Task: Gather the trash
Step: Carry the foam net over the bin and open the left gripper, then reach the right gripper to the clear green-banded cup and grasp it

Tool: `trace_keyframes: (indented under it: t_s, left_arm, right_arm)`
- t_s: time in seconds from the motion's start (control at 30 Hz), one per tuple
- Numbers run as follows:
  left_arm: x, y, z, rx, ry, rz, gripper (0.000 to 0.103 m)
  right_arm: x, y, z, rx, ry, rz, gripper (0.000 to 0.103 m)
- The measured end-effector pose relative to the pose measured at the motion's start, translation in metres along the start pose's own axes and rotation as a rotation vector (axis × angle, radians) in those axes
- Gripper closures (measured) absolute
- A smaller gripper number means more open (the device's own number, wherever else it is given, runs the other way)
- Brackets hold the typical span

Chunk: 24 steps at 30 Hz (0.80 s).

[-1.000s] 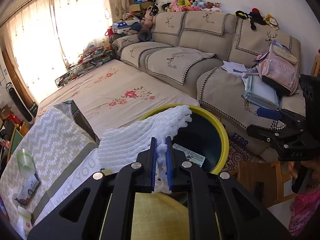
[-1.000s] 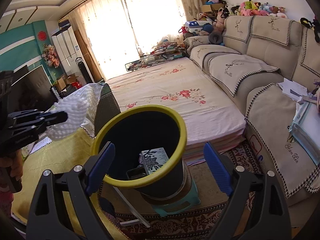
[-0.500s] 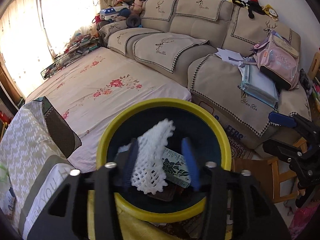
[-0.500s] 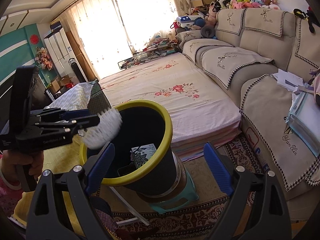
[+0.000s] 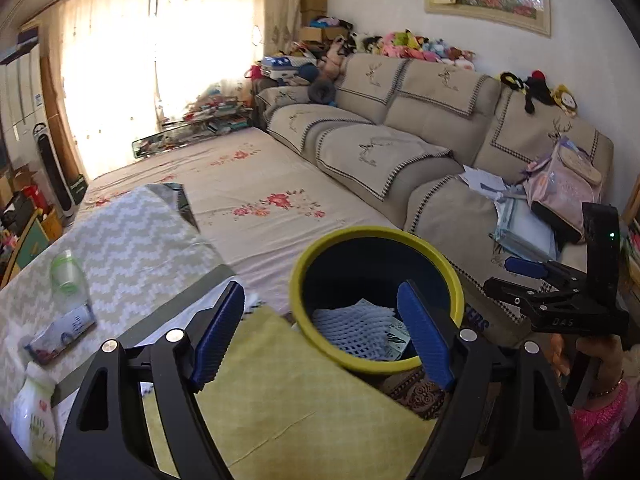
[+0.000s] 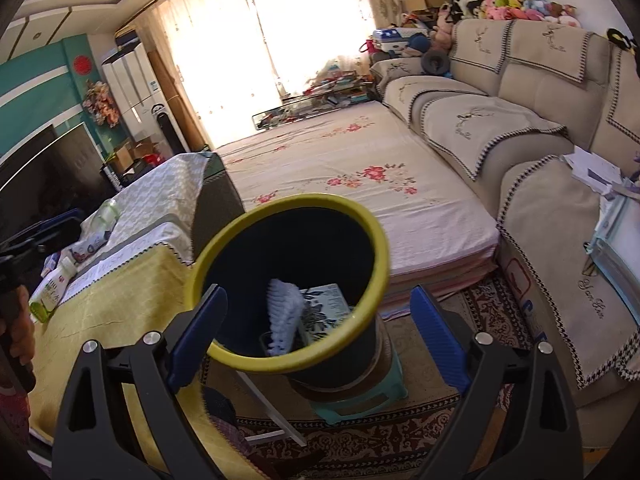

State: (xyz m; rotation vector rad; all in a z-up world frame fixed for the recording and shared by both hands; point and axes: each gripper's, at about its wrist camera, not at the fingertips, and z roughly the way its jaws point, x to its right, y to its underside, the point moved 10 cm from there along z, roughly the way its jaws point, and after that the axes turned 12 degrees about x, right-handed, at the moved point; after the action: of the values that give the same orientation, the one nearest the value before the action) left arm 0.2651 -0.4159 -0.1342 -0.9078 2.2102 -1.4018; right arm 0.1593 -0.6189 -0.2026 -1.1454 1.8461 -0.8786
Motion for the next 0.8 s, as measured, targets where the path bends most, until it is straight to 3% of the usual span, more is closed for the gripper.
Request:
trace_keyframes:
  t_s: [0.17,0.43,0.67,0.8]
  left_arm:
    - [-0.084,0.006,-0.079,0.093,-0.149,-0.099,0.018]
    - [-0.228,0.032,-0.188,0.200,-0.448,-0.195,0.014]
    - [-0.313,0.069,-0.226,0.223,-0.601,-0.213,0.013]
    - [-0.344,0.092,-0.236,0.256,-0.637,-0.302,0.012]
  right_arm:
    - [-0.059,-0.002,0.017,-0.031,-0.074,-0.072,0.015]
    - [-0.193,-0.018,0.043,-0.056,-0.236,-0.186,0.015]
    - [-0.313,-0.033,0.079,-0.066,-0.337,-0.269,0.015]
    - [-0.371,-0.031,0.119,-0.086,-0.342,-0.329,0.015]
